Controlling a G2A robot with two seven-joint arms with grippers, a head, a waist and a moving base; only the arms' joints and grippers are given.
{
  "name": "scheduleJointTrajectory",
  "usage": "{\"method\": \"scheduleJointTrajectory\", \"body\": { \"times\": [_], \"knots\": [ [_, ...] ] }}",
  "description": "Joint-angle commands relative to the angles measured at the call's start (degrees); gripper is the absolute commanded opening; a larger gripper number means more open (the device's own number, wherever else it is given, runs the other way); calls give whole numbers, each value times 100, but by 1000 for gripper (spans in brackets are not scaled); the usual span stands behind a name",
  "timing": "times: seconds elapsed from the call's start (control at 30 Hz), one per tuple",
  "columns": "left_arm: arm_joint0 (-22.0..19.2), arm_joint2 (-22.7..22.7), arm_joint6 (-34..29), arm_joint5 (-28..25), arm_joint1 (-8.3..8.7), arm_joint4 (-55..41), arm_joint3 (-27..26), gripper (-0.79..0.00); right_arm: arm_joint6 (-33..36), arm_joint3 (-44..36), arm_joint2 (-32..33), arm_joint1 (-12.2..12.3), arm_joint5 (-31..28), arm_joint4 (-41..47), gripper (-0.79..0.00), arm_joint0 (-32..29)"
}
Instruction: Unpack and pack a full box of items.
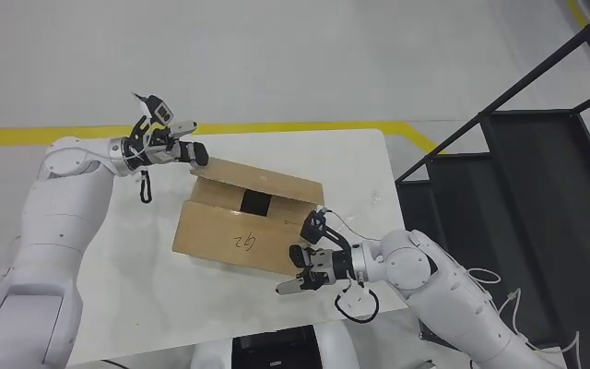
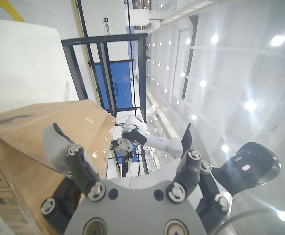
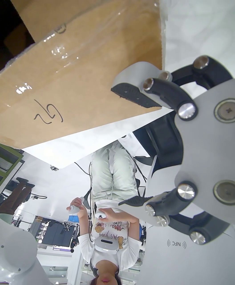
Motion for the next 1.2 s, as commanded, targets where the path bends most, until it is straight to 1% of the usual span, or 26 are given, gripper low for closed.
{"method": "scheduleJointTrajectory", "body": {
  "times": [0.0,0.1,0.27,0.47,0.57,0.73,0.87,1.0,1.17],
  "knots": [
    [83,95,-49,53,42,124,-107,0,-22,0,-7,2,10,-16,0,1],
    [112,327,-49,54,90,158,-142,0,-62,-4,-16,5,53,-107,0,11],
    [-25,732,-49,54,157,245,-32,0,-166,-7,-67,0,242,-342,0,37],
    [-167,1304,-49,55,193,122,37,0,-330,26,-111,-16,410,-443,0,85],
    [-268,1582,-49,55,219,64,172,0,-355,57,-121,-18,423,-440,0,107],
    [-347,1978,-49,56,267,-209,201,0,-370,88,-117,-17,431,-423,0,131],
    [-406,2270,-49,56,354,-370,56,0,-360,87,-121,-17,442,-400,0,157],
    [-492,2608,-49,56,474,-334,-40,0,-364,90,-154,-22,433,-403,0,186],
    [-568,2905,-49,56,620,-521,-149,0,-377,114,-182,-26,448,-417,0,212]
  ]
}}
